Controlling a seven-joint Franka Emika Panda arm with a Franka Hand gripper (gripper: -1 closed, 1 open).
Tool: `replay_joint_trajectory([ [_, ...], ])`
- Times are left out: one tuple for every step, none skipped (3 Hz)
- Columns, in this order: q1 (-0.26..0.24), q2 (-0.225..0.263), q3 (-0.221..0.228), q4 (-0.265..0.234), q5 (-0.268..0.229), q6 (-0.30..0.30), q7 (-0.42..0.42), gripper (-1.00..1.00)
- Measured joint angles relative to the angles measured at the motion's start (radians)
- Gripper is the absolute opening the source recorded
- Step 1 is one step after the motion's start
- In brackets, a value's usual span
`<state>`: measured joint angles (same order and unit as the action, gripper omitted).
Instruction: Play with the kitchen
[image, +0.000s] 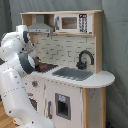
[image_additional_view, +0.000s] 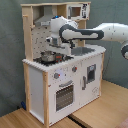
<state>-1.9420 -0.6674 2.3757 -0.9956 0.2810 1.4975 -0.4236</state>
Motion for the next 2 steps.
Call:
replay_joint_trajectory([
  [-0.005,-0.007,0.000,0.002,0.000,0.000,-0.045,1.00],
  [-0.005,-0.008,0.000,0.002,0.000,0.001,-0.049,-1.00],
])
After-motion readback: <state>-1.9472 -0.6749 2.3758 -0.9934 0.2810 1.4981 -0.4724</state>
